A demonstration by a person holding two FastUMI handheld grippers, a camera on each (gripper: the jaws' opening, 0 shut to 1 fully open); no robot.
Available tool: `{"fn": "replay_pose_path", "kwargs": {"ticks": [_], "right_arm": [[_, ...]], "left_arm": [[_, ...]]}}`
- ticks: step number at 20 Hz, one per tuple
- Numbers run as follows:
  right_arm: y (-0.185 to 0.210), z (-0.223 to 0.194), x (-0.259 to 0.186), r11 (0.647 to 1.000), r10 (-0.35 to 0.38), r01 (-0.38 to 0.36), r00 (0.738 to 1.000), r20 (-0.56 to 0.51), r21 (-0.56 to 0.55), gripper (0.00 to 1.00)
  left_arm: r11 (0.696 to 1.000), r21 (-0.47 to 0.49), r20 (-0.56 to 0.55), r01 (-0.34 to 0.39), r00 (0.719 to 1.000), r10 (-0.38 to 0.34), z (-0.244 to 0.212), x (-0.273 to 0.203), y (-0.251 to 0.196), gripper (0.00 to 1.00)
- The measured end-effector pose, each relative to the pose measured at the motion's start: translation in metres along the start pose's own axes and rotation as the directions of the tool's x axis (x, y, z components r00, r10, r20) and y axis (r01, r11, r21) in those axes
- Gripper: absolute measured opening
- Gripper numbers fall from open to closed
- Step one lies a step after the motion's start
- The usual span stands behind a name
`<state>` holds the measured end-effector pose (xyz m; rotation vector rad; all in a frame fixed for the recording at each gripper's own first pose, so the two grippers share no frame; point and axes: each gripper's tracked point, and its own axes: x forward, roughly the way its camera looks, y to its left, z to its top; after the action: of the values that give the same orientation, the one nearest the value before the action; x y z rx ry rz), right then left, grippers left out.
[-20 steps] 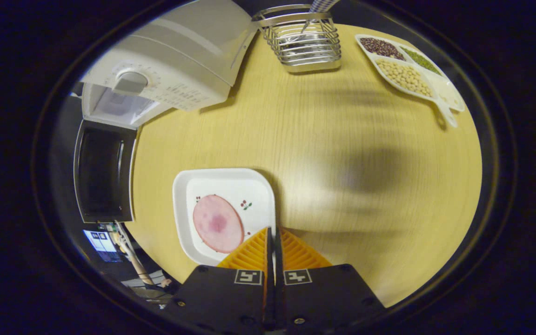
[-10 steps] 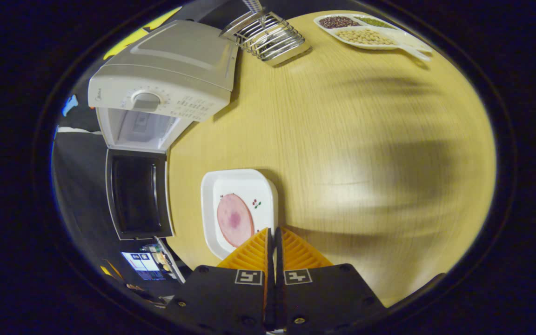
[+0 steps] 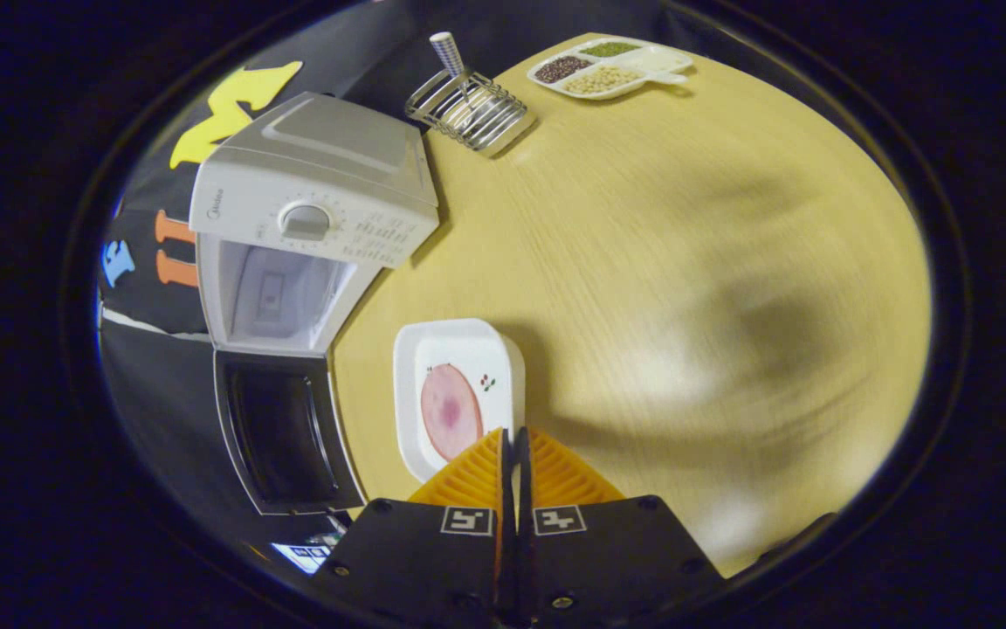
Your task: Open the microwave oven with the left hand, put the food in, and close the microwave oven.
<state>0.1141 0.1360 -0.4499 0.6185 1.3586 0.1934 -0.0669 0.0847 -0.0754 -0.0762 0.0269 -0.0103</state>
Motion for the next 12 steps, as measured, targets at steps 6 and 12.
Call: {"fn": "replay_pose_path", "kwargs": {"ticks": [6, 12], "right_arm": [[0.059, -0.012, 0.027, 0.999, 0.053, -0.053, 0.998, 0.041, 0.005, 0.04], [0.134, -0.009, 0.063, 0.994, 0.101, -0.106, 0.988, 0.120, 0.039, 0.04]], "left_arm": [[0.999, 0.029, -0.022, -0.042, 0.999, 0.043, -0.016, -0.005, 0.031, 0.93], [0.997, 0.009, -0.020, -0.071, 0.997, 0.071, -0.018, -0.016, 0.061, 0.93]]}}
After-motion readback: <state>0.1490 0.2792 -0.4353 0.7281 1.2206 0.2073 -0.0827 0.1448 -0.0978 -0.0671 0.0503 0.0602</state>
